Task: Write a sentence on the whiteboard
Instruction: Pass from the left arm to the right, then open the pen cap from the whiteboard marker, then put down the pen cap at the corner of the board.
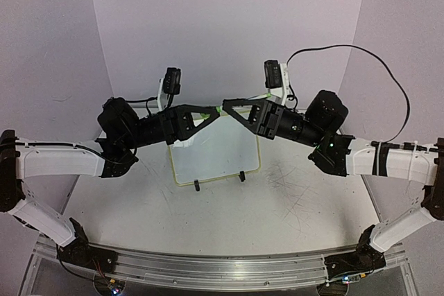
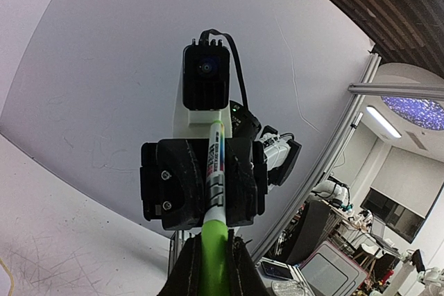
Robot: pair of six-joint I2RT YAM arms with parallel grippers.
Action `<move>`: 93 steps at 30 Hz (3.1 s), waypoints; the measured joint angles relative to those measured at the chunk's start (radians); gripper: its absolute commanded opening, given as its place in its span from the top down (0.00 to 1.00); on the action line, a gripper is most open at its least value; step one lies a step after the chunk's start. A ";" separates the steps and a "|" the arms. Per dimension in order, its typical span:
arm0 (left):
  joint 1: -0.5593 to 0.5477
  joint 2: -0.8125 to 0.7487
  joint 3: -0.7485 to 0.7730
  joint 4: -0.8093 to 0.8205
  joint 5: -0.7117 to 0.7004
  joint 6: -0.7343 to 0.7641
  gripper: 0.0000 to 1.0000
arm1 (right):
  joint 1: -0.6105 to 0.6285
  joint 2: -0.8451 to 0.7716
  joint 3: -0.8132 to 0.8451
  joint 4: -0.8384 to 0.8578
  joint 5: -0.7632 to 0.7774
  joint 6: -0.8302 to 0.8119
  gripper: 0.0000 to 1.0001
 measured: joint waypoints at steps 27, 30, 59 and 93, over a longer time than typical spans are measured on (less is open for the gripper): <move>0.005 0.000 -0.040 -0.039 -0.019 -0.002 1.00 | -0.011 -0.011 -0.065 -0.011 0.066 -0.023 1.00; 0.006 -0.003 -0.071 -0.054 -0.010 0.000 1.00 | -0.012 -0.032 -0.107 -0.024 0.077 -0.014 1.00; 0.267 -0.131 -0.213 -1.387 -0.866 -0.029 1.00 | -0.152 -0.278 -0.216 -0.505 0.368 -0.571 1.00; 0.267 0.138 -0.162 -1.329 -1.007 0.061 0.62 | -0.152 -0.304 -0.235 -0.498 0.380 -0.538 1.00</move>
